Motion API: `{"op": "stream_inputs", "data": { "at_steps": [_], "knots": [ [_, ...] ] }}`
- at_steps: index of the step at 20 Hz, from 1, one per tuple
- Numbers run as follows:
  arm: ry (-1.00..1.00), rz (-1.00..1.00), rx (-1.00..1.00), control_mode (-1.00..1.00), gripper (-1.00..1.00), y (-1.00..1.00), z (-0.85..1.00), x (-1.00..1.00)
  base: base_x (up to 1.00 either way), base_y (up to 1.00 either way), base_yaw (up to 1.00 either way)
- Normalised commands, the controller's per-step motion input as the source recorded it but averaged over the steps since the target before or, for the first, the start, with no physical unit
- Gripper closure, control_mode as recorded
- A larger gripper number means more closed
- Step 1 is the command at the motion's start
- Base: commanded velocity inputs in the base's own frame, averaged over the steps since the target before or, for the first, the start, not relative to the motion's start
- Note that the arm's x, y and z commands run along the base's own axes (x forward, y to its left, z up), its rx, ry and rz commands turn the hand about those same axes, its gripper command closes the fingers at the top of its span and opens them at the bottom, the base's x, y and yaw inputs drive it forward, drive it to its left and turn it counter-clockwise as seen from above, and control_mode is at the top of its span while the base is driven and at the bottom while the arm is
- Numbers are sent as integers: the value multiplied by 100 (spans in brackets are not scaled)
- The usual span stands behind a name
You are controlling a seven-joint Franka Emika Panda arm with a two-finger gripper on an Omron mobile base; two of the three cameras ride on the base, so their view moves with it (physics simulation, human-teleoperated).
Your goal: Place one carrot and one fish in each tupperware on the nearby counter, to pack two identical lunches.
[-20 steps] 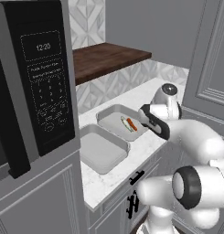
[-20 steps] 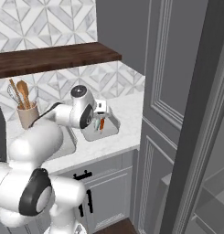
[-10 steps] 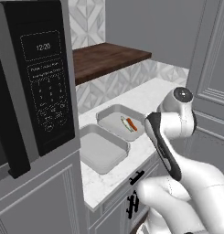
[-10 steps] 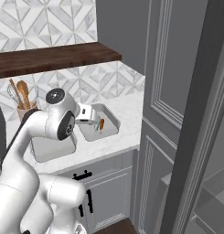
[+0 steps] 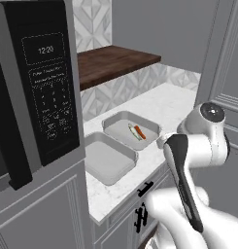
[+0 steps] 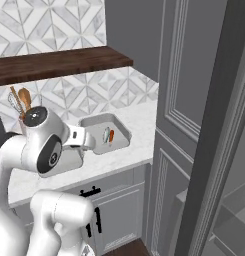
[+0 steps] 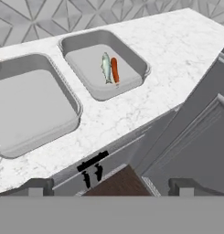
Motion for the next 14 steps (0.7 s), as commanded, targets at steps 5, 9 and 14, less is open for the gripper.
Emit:
{"op": "stream_inputs", "data": {
  "at_steps": [5, 9, 14],
  "knots": [
    [-3, 0, 0, 100, -100, -4, 0, -40, -60, 0, 0],
    [0, 0, 0, 100, -100, 0, 0, 0, -100, 9, 0],
    [0, 0, 0, 100, -100, 0, 0, 0, -100, 7, 0]
  ]
}}
